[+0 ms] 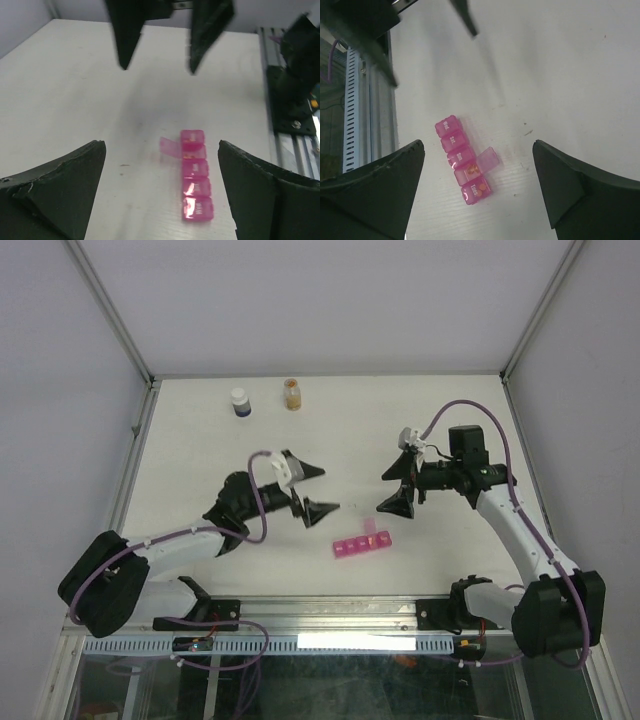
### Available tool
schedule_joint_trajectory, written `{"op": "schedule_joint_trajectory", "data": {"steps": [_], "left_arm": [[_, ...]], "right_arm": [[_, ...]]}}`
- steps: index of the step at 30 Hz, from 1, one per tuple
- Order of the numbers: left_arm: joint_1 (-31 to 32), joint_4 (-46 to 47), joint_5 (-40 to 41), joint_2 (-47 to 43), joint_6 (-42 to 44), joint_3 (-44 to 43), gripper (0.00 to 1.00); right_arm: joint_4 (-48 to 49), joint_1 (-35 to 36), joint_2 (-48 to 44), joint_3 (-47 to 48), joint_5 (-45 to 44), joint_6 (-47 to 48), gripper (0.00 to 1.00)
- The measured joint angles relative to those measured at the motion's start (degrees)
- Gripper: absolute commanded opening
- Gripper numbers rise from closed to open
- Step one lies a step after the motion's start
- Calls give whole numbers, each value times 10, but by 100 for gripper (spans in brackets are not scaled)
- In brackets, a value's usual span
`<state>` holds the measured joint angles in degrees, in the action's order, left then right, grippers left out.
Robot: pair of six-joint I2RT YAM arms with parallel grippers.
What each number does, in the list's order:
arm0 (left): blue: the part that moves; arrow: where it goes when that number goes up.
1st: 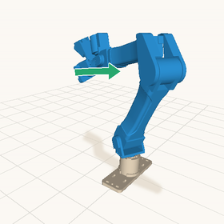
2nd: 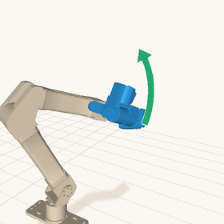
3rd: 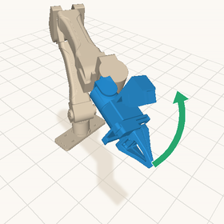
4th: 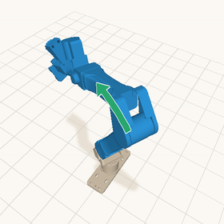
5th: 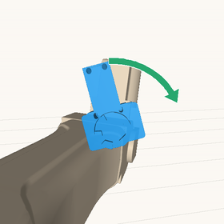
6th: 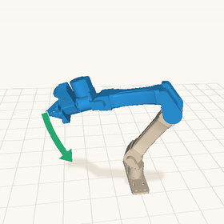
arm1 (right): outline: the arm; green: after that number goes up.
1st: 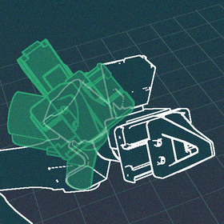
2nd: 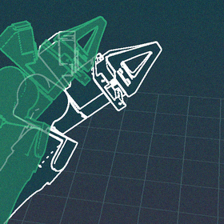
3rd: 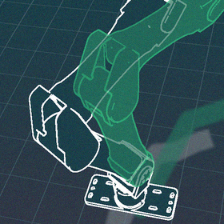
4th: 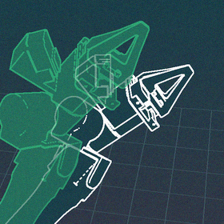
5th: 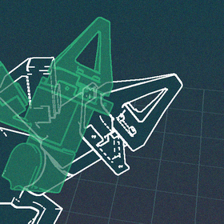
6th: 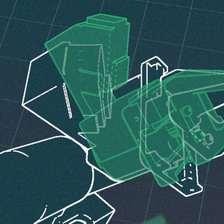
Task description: Sort the pills into containers
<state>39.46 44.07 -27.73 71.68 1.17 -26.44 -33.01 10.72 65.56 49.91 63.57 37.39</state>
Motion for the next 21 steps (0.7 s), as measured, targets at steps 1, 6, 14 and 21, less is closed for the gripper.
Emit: {"op": "schedule_joint_trajectory", "data": {"steps": [1,6,14,21], "left_arm": [[40,-1,-1,-8,26,17,97],[143,1,38,-26,108,60,97],[200,16,121,50,154,77,93],[214,35,177,154,156,75,91]], "right_arm": [[-9,0,18,7,-7,4,89],[-46,-7,89,23,-37,18,82],[-33,-14,141,23,-73,-25,67],[-26,-14,193,23,-97,-54,57]]}}
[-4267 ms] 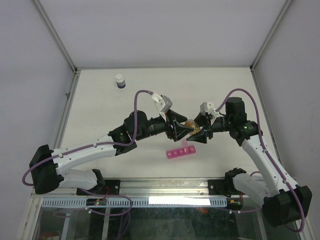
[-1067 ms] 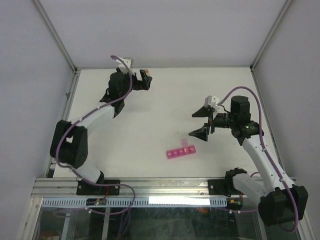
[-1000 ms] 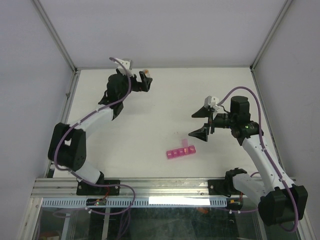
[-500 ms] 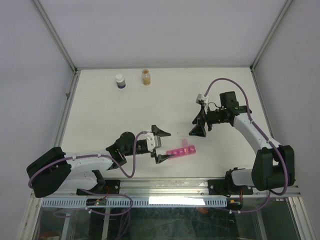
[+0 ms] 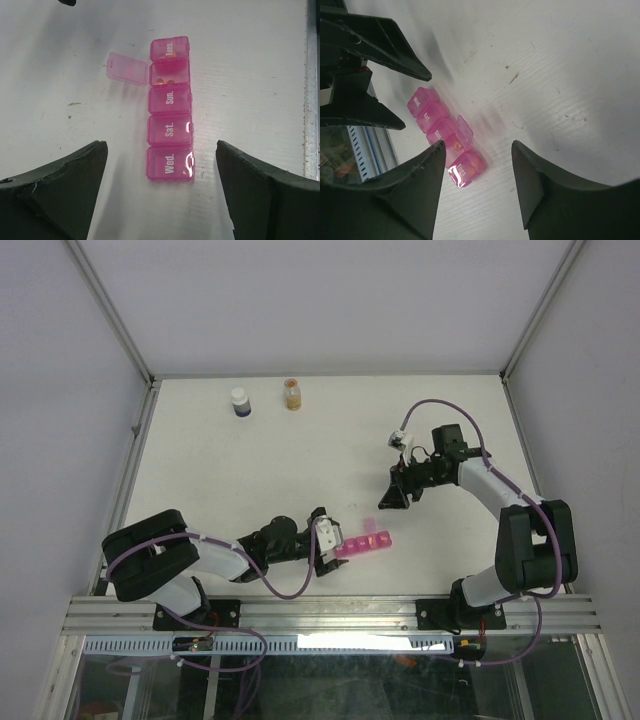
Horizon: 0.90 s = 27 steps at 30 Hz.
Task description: Sort the pills into containers
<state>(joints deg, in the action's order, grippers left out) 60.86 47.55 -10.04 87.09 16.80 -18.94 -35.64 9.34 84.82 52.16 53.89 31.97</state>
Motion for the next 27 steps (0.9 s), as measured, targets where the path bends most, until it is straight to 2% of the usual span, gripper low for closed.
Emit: {"op": "schedule_joint_trajectory", "data": {"steps": [5,12,17,20,27], "left_arm": [[19,1,24,28,-1,-21,85],[21,0,43,76,-9,-57,76],[21,0,45,102,-11,-65,59],[21,-1,45,109,-13,-67,55],[21,-1,38,115,-13,-71,38]], "right_arm": [[0,0,11,0,-5,-7,52],[1,3,26,0,-14,-15,40],[17,12,35,0,-40,-37,29],[27,22,45,0,-53,-52,24],[39,28,68,0,-67,-81,17]]}}
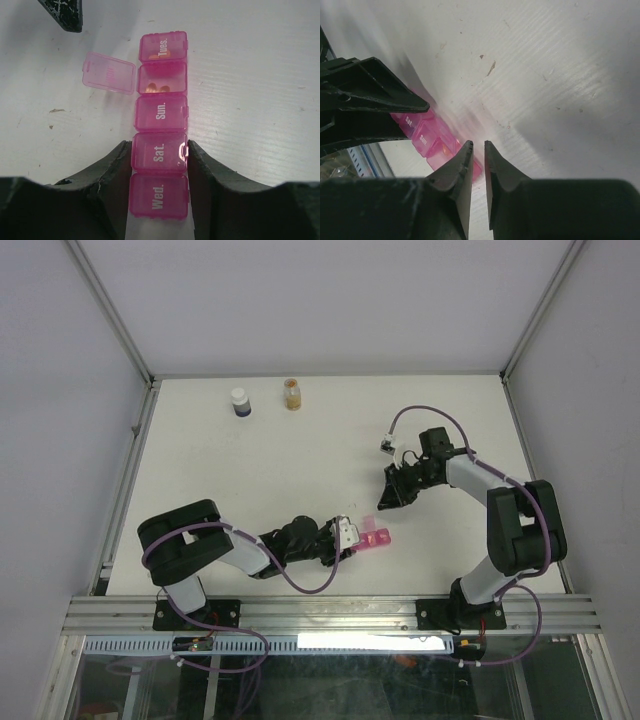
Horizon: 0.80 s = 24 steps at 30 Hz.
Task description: Sort the pills into containers
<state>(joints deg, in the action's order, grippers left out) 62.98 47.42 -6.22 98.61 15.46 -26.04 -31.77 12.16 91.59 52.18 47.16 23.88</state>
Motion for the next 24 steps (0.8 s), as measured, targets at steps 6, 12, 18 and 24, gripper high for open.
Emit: {"op": "schedule_joint_trajectory", "data": {"steps": [6,12,18,24], "left_arm": [[0,-3,-3,5,0,-9,34],[0,-4,-4,5,0,-9,32],[0,-5,-14,5,0,-9,31],[0,-5,-16,5,-1,-9,30]], "right_arm": [[14,0,13,0,-5,-16,13],[17,11,39,0,-7,-24,10],[16,24,49,5,-7,-26,8],[-26,28,59,26,29,17,5]]}}
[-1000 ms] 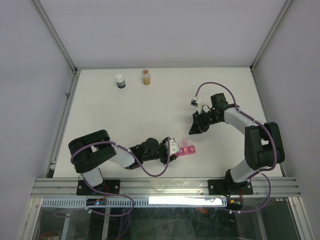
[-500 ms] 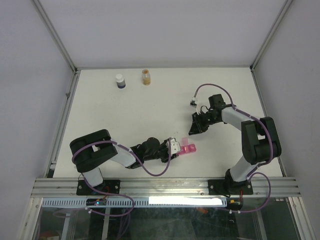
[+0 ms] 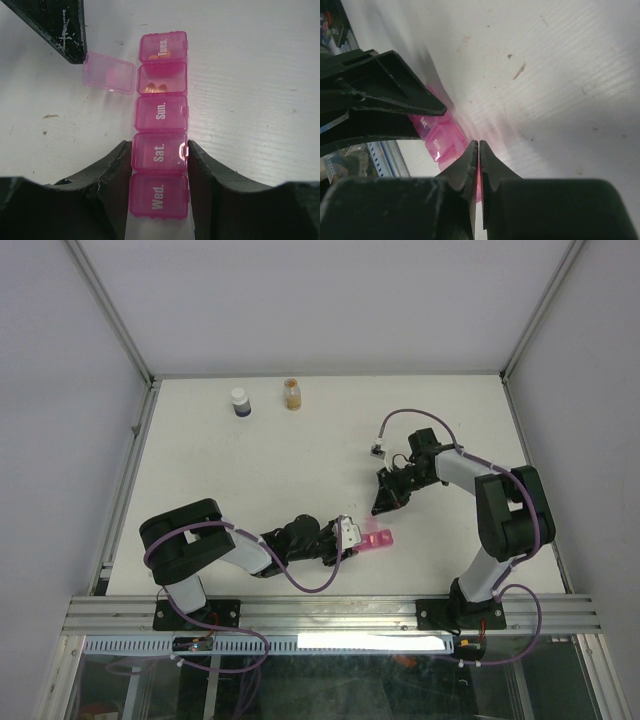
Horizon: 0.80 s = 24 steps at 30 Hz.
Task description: Sort the pills into containers
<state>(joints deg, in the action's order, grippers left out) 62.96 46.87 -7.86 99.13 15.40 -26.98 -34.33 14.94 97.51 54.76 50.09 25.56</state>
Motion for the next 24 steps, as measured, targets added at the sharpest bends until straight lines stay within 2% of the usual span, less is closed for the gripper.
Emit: {"op": "schedule_joint_trajectory", "data": {"steps": [12,24], "left_arm": [[0,-6,-2,1,-7,-5,28],[-1,-7,-2,2,-14,-7,27]], "right_arm": [[-127,37,-7,18,41,146,4],[-130,85,-85,-13,-66,167,3]]}}
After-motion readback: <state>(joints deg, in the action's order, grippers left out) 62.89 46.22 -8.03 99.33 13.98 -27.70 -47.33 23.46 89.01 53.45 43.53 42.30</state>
